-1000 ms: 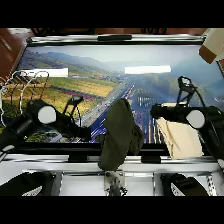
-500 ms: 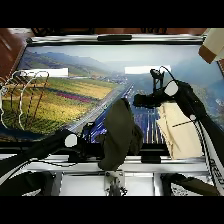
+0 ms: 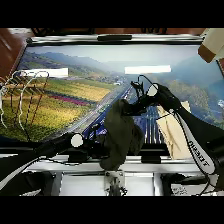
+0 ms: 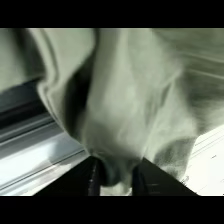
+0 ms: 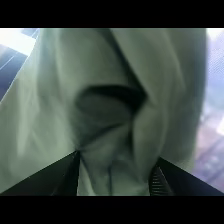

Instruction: Fold the shirts.

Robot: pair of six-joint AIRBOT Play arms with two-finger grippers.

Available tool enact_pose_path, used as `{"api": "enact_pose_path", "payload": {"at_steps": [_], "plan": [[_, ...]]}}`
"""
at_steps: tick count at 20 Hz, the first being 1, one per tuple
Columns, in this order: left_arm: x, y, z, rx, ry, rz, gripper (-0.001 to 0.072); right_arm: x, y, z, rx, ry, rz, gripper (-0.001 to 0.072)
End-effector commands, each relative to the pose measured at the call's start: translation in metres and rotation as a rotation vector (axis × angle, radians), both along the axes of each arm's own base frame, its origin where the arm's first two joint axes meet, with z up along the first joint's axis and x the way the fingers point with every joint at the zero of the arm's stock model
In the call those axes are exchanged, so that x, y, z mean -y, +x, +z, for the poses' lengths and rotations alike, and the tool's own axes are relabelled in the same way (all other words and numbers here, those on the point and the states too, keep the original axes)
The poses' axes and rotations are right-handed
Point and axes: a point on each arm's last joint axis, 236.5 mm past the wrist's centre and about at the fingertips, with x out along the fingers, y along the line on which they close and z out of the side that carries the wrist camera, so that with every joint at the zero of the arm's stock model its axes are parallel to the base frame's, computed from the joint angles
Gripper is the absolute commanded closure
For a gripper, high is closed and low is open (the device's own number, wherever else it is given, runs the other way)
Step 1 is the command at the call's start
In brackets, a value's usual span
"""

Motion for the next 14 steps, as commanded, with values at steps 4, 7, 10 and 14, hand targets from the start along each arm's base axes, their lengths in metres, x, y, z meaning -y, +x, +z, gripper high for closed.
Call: {"api": "enact_pose_path", "payload": {"at_steps": [4, 7, 10, 14], "plan": [[-0.001, 0.010, 0.013, 0.037, -0.057, -0.092, 0.0676, -0.015, 0.016, 0.014, 0.076, 0.029, -0.020, 0.0641], [-0.022, 0.065, 0.059, 0.198, -0.081, -0.114, 0.0678, -0.005, 0.038, 0.075, 0.239, 0.018, 0.021, 0.0641], [-0.072, 0.145, 0.178, 0.540, -0.056, -0.076, 0.0678, 0.011, 0.056, 0.200, 0.556, 0.019, 0.064, 0.0641], [-0.144, 0.168, 0.455, 1.223, -0.169, 0.166, 0.0677, 0.033, 0.012, 0.410, 1.031, 0.138, 0.002, 0.0641]]}}
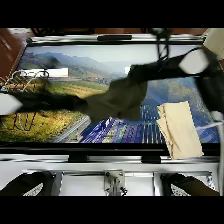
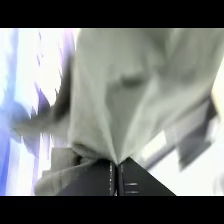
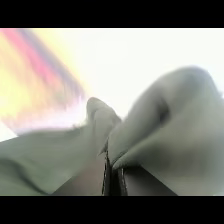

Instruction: Fold the shirts.

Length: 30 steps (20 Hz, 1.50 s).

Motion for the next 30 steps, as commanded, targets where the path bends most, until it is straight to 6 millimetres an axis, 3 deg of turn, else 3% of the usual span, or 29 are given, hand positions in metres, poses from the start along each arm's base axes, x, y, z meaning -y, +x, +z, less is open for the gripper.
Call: {"api": "enact_pose_path", "payload": {"at_steps": [1, 2, 3, 4, 6, 8, 10, 14, 17, 20, 22, 23, 25, 28, 30], "plan": [[-0.080, -0.031, 0.221, 0.549, -0.095, 0.182, 0.0678, 0.025, -0.059, 0.173, 0.405, 0.119, -0.023, 0.0641], [-0.092, -0.055, 0.266, 0.661, -0.128, 0.206, 0.0678, 0.028, -0.085, 0.211, 0.486, 0.182, -0.022, 0.0641], [-0.101, -0.080, 0.302, 0.757, -0.157, 0.219, 0.0678, 0.032, -0.107, 0.236, 0.538, 0.238, -0.023, 0.0641], [-0.106, -0.098, 0.324, 0.821, -0.179, 0.225, 0.0678, 0.035, -0.128, 0.253, 0.569, 0.284, -0.020, 0.0641], [-0.112, -0.124, 0.347, 0.893, -0.200, 0.229, 0.0678, 0.041, -0.159, 0.264, 0.565, 0.325, -0.018, 0.0641], [-0.122, -0.126, 0.344, 0.901, -0.152, 0.258, 0.0678, 0.045, -0.176, 0.254, 0.524, 0.289, -0.003, 0.0641], [-0.134, -0.108, 0.311, 0.784, -0.057, 0.308, 0.0678, 0.047, -0.182, 0.219, 0.403, 0.205, 0.007, 0.0641], [-0.157, -0.073, 0.190, 0.412, 0.221, 0.338, 0.0676, 0.067, -0.169, 0.131, 0.125, -0.058, -0.001, 0.0641], [-0.180, -0.042, 0.087, 0.179, 0.416, 0.367, 0.0676, 0.092, -0.120, 0.064, 0.005, -0.264, -0.065, 0.0641], [-0.172, -0.020, -0.022, -0.030, 0.480, 0.314, 0.0676, 0.068, -0.078, -0.034, -0.189, -0.286, -0.021, 0.0641], [-0.167, 0.000, -0.077, -0.085, 0.499, 0.302, 0.0676, 0.046, -0.040, -0.099, -0.257, -0.234, -0.033, 0.0640], [-0.165, 0.012, -0.097, -0.100, 0.505, 0.300, 0.0676, 0.039, -0.021, -0.125, -0.275, -0.217, -0.051, 0.0641], [-0.162, 0.039, -0.116, -0.107, 0.506, 0.308, 0.0676, 0.017, 0.015, -0.164, -0.303, -0.122, -0.100, 0.0640], [-0.165, 0.092, -0.119, -0.035, 0.451, 0.389, 0.0676, -0.009, 0.062, -0.190, -0.282, 0.052, -0.192, 0.0641], [-0.166, 0.124, -0.127, -0.013, 0.366, 0.490, 0.0676, -0.018, 0.080, -0.207, -0.303, 0.141, -0.257, 0.0640]]}}
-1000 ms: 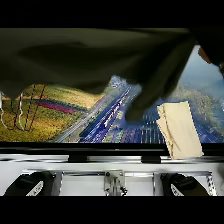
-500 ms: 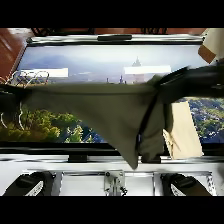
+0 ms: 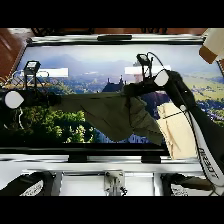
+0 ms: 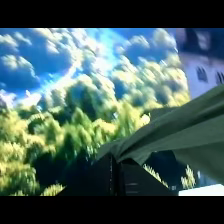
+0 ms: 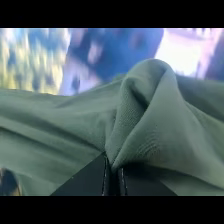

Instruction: Fold the shirts.

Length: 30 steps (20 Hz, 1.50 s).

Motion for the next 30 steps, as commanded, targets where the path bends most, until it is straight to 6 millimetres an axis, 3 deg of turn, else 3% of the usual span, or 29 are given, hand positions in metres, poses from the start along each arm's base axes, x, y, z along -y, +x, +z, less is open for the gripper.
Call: {"api": "enact_pose_path", "payload": {"at_steps": [1, 2, 3, 4, 6, 8, 10, 11, 13, 16, 18, 22, 25, 27, 29, 30], "plan": [[0.002, 0.059, -0.020, 0.103, -0.130, 0.150, 0.0676, -0.023, 0.044, -0.036, -0.008, 0.185, -0.172, 0.0639], [0.006, 0.067, -0.031, 0.091, -0.191, 0.211, 0.0675, -0.027, 0.044, -0.043, -0.033, 0.205, -0.184, 0.0605], [0.011, 0.071, -0.040, 0.071, -0.252, 0.262, 0.0669, -0.029, 0.042, -0.046, -0.056, 0.222, -0.187, 0.0404], [0.017, 0.073, -0.048, 0.049, -0.298, 0.287, 0.0576, -0.027, 0.039, -0.042, -0.061, 0.215, -0.165, 0.0176], [0.015, 0.066, -0.052, 0.010, -0.272, 0.267, -0.0013, -0.009, 0.024, -0.026, -0.072, 0.136, -0.052, 0.0176], [-0.002, 0.034, -0.057, -0.161, -0.182, 0.224, -0.0006, 0.042, 0.005, -0.012, -0.119, -0.026, 0.010, 0.0176], [-0.013, -0.014, -0.069, -0.383, -0.131, 0.211, -0.0005, 0.109, -0.018, -0.008, -0.204, -0.190, 0.000, 0.0176], [-0.008, -0.037, -0.077, -0.478, -0.120, 0.175, -0.0004, 0.134, -0.031, -0.008, -0.264, -0.218, -0.022, 0.0176], [0.040, -0.074, -0.097, -0.600, -0.228, 0.041, -0.0003, 0.155, -0.051, -0.012, -0.374, -0.190, -0.050, 0.0176], [0.117, -0.098, -0.129, -0.619, -0.427, 0.011, -0.0003, 0.160, -0.063, -0.021, -0.439, -0.157, -0.079, 0.0176], [0.150, -0.109, -0.146, -0.623, -0.500, 0.028, -0.0003, 0.152, -0.067, -0.026, -0.455, -0.152, -0.067, 0.0176], [0.195, -0.118, -0.162, -0.643, -0.582, 0.049, 0.0000, 0.145, -0.061, -0.027, -0.428, -0.151, -0.062, 0.0176], [0.210, -0.115, -0.173, -0.641, -0.609, 0.080, 0.0005, 0.145, -0.060, -0.032, -0.434, -0.152, -0.055, 0.0176], [0.212, -0.113, -0.180, -0.641, -0.610, 0.098, 0.0182, 0.144, -0.064, -0.040, -0.461, -0.156, -0.034, 0.0176], [0.210, -0.106, -0.182, -0.615, -0.611, 0.113, 0.0279, 0.139, -0.067, -0.051, -0.491, -0.164, 0.002, 0.0160], [0.210, -0.103, -0.182, -0.604, -0.613, 0.117, 0.0360, 0.135, -0.069, -0.058, -0.504, -0.171, 0.029, 0.0068]]}}
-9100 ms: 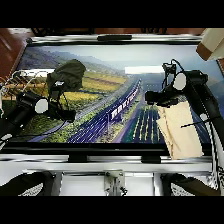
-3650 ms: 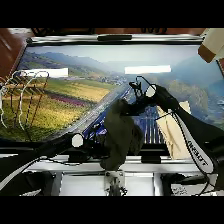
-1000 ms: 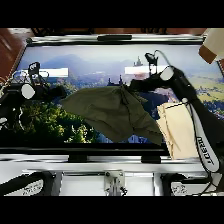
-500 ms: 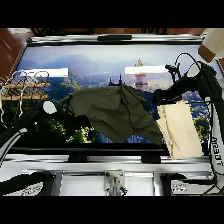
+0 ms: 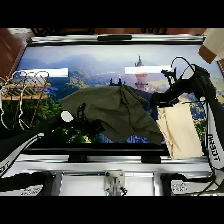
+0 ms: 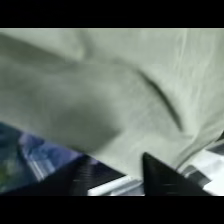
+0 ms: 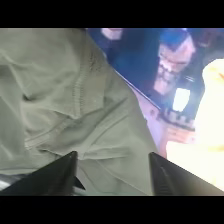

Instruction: Fold the shirts.

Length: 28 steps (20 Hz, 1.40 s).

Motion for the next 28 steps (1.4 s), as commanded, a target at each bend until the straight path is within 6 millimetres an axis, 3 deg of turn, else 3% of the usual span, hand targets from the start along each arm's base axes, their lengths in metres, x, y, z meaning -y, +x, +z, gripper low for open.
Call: {"api": "enact_pose_path", "payload": {"at_steps": [1, 2, 7, 10, 11, 12, 13, 14, 16, 17, 18, 20, 21, 23, 25, 26, 28], "plan": [[0.002, 0.011, -0.005, 0.029, 0.001, 0.041, 0.0509, -0.011, -0.007, -0.020, -0.050, 0.002, 0.080, 0.0068], [0.002, 0.012, -0.004, 0.031, 0.000, 0.040, 0.0661, -0.017, -0.009, -0.028, -0.065, 0.002, 0.113, 0.0068], [-0.004, 0.002, 0.007, 0.065, -0.021, -0.109, 0.0676, -0.012, -0.023, -0.076, -0.175, -0.104, 0.218, 0.0069], [-0.010, 0.007, 0.022, 0.141, -0.035, -0.170, 0.0676, -0.017, -0.028, -0.093, -0.213, -0.114, 0.246, 0.0070], [-0.012, 0.011, 0.028, 0.160, -0.037, -0.165, 0.0676, -0.017, -0.030, -0.097, -0.225, -0.110, 0.247, 0.0112], [-0.015, 0.015, 0.034, 0.184, -0.039, -0.164, 0.0676, -0.021, -0.030, -0.098, -0.227, -0.105, 0.251, 0.0302], [-0.018, 0.019, 0.040, 0.212, -0.041, -0.167, 0.0677, -0.022, -0.029, -0.098, -0.222, -0.102, 0.249, 0.0584], [-0.024, 0.025, 0.046, 0.237, -0.037, -0.159, 0.0677, -0.026, -0.029, -0.096, -0.219, -0.088, 0.240, 0.0641], [-0.039, 0.039, 0.066, 0.289, -0.041, -0.118, 0.0677, -0.038, -0.025, -0.080, -0.178, -0.040, 0.241, 0.0642], [-0.049, 0.047, 0.083, 0.342, -0.037, -0.113, 0.0678, -0.044, -0.019, -0.062, -0.125, -0.014, 0.240, 0.0642], [-0.064, 0.057, 0.107, 0.428, -0.002, -0.146, 0.0678, -0.046, -0.011, -0.040, -0.058, -0.006, 0.245, 0.0642], [-0.109, 0.070, 0.165, 0.599, 0.175, -0.247, 0.0678, -0.049, 0.010, 0.033, 0.149, -0.005, 0.247, 0.0642], [-0.134, 0.074, 0.203, 0.684, 0.280, -0.267, 0.0679, -0.051, 0.019, 0.077, 0.273, -0.003, 0.251, 0.0642], [-0.174, 0.074, 0.311, 0.928, 0.469, -0.251, 0.0678, -0.051, 0.028, 0.190, 0.597, -0.003, 0.237, 0.0642], [-0.190, 0.045, 0.447, 1.244, 0.501, -0.106, 0.0678, -0.047, 0.019, 0.323, 0.998, 0.019, 0.155, 0.0641], [-0.194, 0.022, 0.504, 1.372, 0.458, -0.001, 0.0678, -0.043, 0.002, 0.393, 1.210, 0.062, 0.076, 0.0642], [-0.204, -0.031, 0.592, 1.573, 0.319, 0.212, 0.0678, -0.038, -0.051, 0.499, 1.529, 0.208, -0.044, 0.0642]]}}
